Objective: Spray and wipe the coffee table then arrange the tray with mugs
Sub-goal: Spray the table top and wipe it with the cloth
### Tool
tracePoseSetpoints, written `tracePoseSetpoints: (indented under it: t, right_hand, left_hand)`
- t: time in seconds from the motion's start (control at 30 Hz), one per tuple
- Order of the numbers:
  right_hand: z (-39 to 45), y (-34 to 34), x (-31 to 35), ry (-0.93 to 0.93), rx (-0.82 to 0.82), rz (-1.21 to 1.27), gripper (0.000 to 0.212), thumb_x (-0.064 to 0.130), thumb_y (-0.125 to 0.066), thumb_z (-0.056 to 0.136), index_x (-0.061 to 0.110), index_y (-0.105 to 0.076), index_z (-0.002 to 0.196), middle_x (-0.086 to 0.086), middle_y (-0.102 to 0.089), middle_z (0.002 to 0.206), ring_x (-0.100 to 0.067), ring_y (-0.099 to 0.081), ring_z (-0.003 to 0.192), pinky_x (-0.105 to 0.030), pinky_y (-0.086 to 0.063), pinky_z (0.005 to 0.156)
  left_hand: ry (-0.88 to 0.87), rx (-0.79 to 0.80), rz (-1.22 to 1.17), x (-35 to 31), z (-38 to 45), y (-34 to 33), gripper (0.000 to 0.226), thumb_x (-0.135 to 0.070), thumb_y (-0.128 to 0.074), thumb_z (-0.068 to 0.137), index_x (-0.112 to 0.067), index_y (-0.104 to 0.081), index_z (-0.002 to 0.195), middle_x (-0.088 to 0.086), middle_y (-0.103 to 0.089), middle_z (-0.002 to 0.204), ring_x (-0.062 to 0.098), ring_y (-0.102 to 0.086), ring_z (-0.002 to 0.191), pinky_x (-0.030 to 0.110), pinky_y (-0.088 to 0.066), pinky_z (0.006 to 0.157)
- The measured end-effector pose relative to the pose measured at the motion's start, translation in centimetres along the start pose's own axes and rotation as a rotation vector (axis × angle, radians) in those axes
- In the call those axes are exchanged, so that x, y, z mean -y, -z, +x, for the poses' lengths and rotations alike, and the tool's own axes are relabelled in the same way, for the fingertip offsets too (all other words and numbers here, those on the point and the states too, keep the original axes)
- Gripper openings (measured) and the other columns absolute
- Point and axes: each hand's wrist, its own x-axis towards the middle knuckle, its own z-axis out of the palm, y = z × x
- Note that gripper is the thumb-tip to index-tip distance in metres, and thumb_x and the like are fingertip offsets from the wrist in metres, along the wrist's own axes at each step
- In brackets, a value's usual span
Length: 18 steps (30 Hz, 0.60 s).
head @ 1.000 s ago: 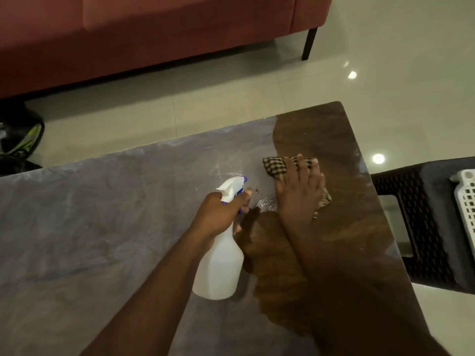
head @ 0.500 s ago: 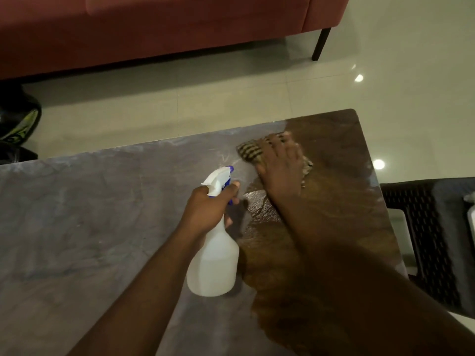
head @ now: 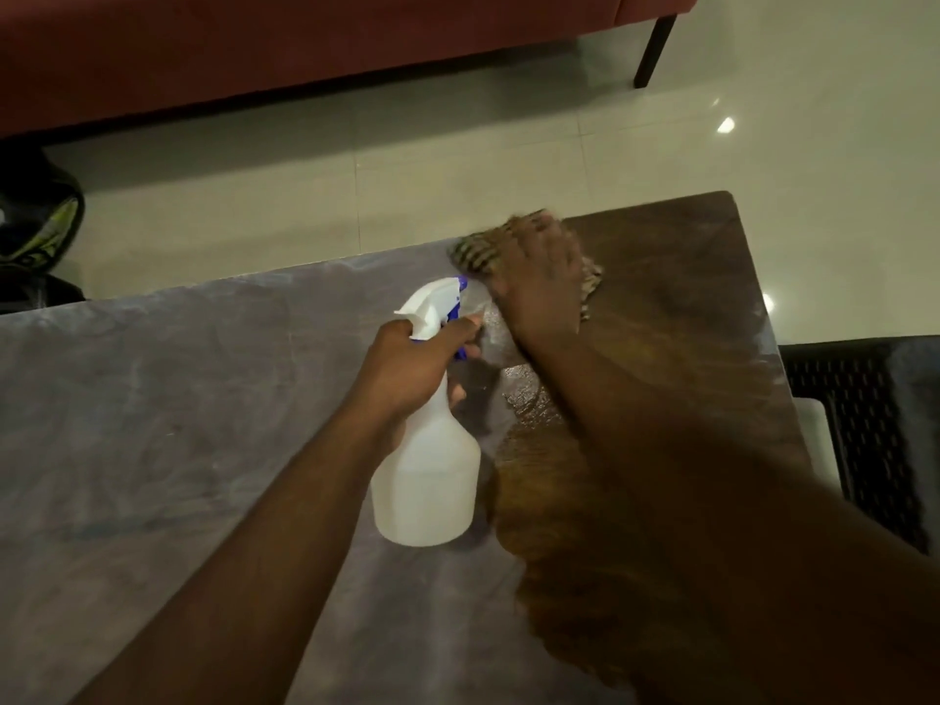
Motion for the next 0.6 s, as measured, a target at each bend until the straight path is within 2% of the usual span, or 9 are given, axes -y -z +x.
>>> tracePoseSetpoints:
  t: [0.1, 0.13, 0.2, 0.27, 0.33, 0.4, 0.5, 0.53, 0.6]
  right_hand:
    - [-2.5, 1.7, -2.2, 0.523, 0.228, 0.015, 0.051, 0.048, -0.046, 0.090, 0.026, -0.046, 0.137, -0.004, -0.044, 0.145, -0.029, -0.029, 0.139, -0.049, -0.020, 0.113]
    - [-2.5, 2.5, -4.2, 0.613, 0.257, 0.007, 0.054, 0.051, -0.040, 0.089, 0.028, -0.043, 0.138, -0.002, -0.041, 0.147, -0.028, -0.028, 0.140, -0.049, -0.019, 0.113]
    - [-1.5, 3.6, -7.6, 0.479, 0.225, -0.027, 0.059, 0.054, -0.032, 0.088, 0.028, -0.042, 0.139, -0.003, -0.041, 0.148, -0.028, -0.028, 0.140, -0.048, -0.018, 0.113]
    - [0.3, 3.5, -8.6, 0.132, 0.114, -0.009, 0.057, 0.053, -0.037, 0.089, 0.025, -0.043, 0.139, -0.004, -0.041, 0.147, -0.029, -0.026, 0.140, -0.047, -0.018, 0.113]
    - [1.2, 2.2, -6.0, -0.140, 0.017, -0.010, 0.051, 0.045, -0.045, 0.091, 0.024, -0.044, 0.138, -0.004, -0.038, 0.149, -0.030, -0.022, 0.142, -0.047, -0.015, 0.114]
    - [0.2, 1.0, -2.1, -0.180, 0.011, 0.015, 0.049, 0.040, -0.048, 0.093, 0.022, -0.044, 0.138, -0.005, -0.036, 0.151, -0.031, -0.019, 0.143, -0.048, -0.012, 0.114]
    - [-5.5, 0.3, 0.3, 0.218, 0.128, -0.011, 0.050, 0.041, -0.046, 0.092, 0.023, -0.045, 0.138, -0.008, -0.038, 0.149, -0.032, -0.023, 0.142, -0.049, -0.015, 0.114]
    - [-7.9, 0.8, -0.1, 0.391, 0.183, -0.010, 0.051, 0.042, -0.044, 0.090, 0.024, -0.045, 0.138, -0.007, -0.040, 0.148, -0.031, -0.024, 0.142, -0.050, -0.018, 0.114]
    - [-11.4, 1.8, -2.8, 0.638, 0.249, -0.005, 0.052, 0.044, -0.043, 0.088, 0.026, -0.047, 0.137, -0.004, -0.043, 0.147, -0.029, -0.028, 0.140, -0.049, -0.019, 0.114]
  left_hand:
    - [0.031, -0.020, -0.006, -0.6, -0.1, 0.8, 0.026, -0.033, -0.067, 0.088, -0.010, -0.070, 0.101, 0.012, -0.075, 0.094, 0.014, -0.053, 0.040, 0.024, -0.047, 0.045]
    - [0.033, -0.019, -0.013, -0.7, -0.2, 1.1, 0.026, -0.032, -0.067, 0.089, -0.009, -0.069, 0.100, 0.013, -0.075, 0.095, 0.013, -0.053, 0.039, 0.023, -0.047, 0.044]
    - [0.016, -0.005, -0.023, -0.4, -0.4, 1.5, 0.019, -0.030, -0.066, 0.089, -0.012, -0.070, 0.096, 0.013, -0.074, 0.096, 0.011, -0.052, 0.040, 0.021, -0.046, 0.042]
    - [0.007, 0.000, -0.020, 0.2, -0.6, 1.4, 0.007, -0.030, -0.068, 0.088, -0.024, -0.067, 0.091, 0.012, -0.074, 0.096, 0.013, -0.052, 0.043, 0.022, -0.046, 0.044]
    - [0.016, -0.004, 0.002, 1.0, -0.8, 1.0, 0.007, -0.033, -0.070, 0.086, -0.033, -0.063, 0.086, 0.010, -0.075, 0.094, 0.015, -0.056, 0.048, 0.025, -0.047, 0.049]
    - [0.034, -0.021, 0.024, 1.9, -1.2, 0.7, 0.010, -0.034, -0.071, 0.084, -0.034, -0.063, 0.079, 0.012, -0.075, 0.091, 0.020, -0.059, 0.052, 0.030, -0.049, 0.054]
    - [0.047, -0.001, -0.018, 3.5, -2.7, 0.6, 0.007, -0.030, -0.072, 0.084, -0.032, -0.070, 0.077, 0.015, -0.075, 0.090, 0.026, -0.061, 0.062, 0.033, -0.050, 0.056]
    - [0.060, 0.006, -0.034, 3.9, -3.4, 0.7, 0.005, -0.028, -0.071, 0.084, -0.031, -0.072, 0.088, 0.013, -0.076, 0.091, 0.024, -0.061, 0.064, 0.031, -0.050, 0.055]
    - [0.067, 0.007, -0.037, 5.0, -4.6, 1.3, 0.027, -0.024, -0.070, 0.086, -0.030, -0.067, 0.112, 0.011, -0.075, 0.090, 0.022, -0.058, 0.062, 0.029, -0.048, 0.051]
